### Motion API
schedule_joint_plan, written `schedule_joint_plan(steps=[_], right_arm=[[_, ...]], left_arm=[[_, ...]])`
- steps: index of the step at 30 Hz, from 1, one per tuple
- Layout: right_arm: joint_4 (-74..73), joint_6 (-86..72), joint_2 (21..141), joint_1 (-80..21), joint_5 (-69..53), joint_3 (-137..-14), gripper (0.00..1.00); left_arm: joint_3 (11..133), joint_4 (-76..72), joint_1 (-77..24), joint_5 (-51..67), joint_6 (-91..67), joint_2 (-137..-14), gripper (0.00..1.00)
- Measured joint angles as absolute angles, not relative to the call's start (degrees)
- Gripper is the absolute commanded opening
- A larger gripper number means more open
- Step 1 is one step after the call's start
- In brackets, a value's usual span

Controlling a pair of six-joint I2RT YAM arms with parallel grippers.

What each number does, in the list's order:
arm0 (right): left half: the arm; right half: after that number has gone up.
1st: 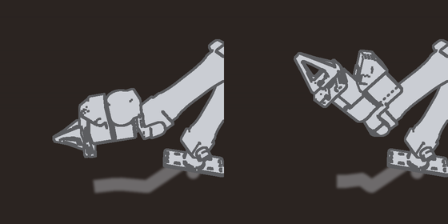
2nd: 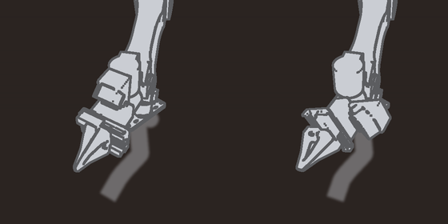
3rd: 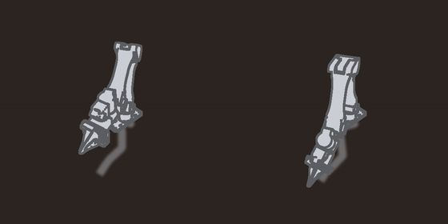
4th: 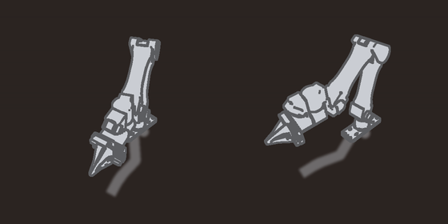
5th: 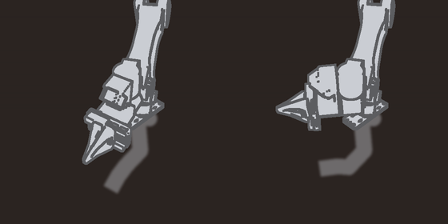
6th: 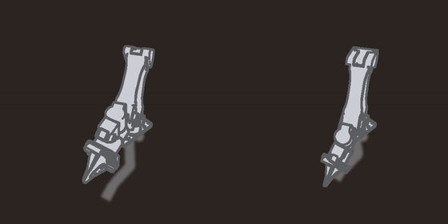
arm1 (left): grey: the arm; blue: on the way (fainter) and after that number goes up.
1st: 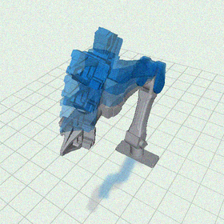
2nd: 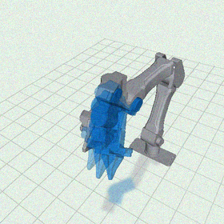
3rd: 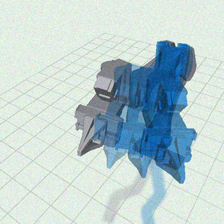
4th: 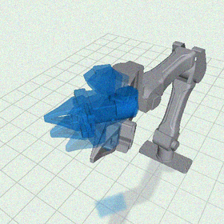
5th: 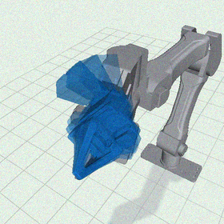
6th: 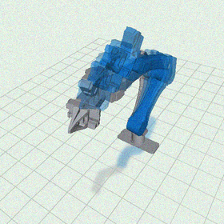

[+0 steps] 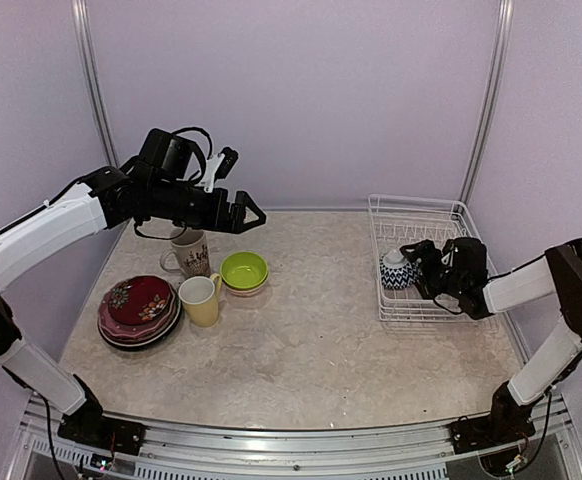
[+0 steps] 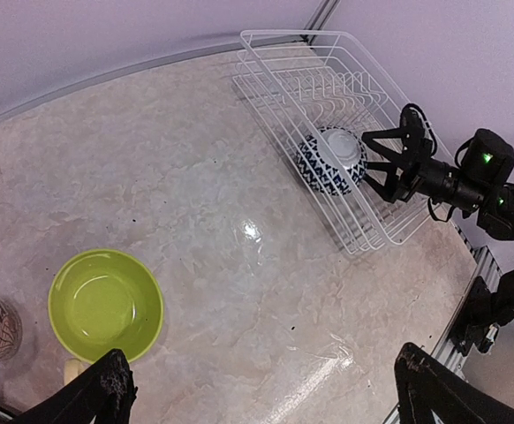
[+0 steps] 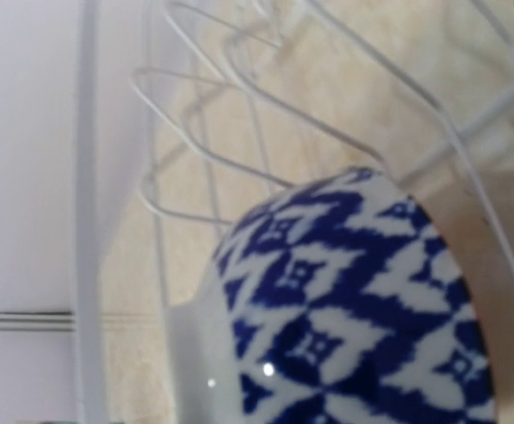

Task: Unload the mixed dishes from the dish rack
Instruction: Grab the bowl from the dish rack.

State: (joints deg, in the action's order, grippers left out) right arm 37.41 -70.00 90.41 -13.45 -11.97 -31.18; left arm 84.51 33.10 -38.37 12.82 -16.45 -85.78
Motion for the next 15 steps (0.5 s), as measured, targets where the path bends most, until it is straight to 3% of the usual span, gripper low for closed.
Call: schedule_joint_plan(steps=[6, 15], right_arm=[[45.5, -70.0, 93.1, -13.5, -13.8, -30.6, 0.85], [59.9, -71.6, 98.4, -13.5, -17.1, -28.8, 0.57]], left_arm=[[84.5, 33.1, -38.4, 12.8, -16.4, -85.8, 0.99], [84.5, 33.3, -38.4, 12.8, -16.5, -85.8, 0.99]])
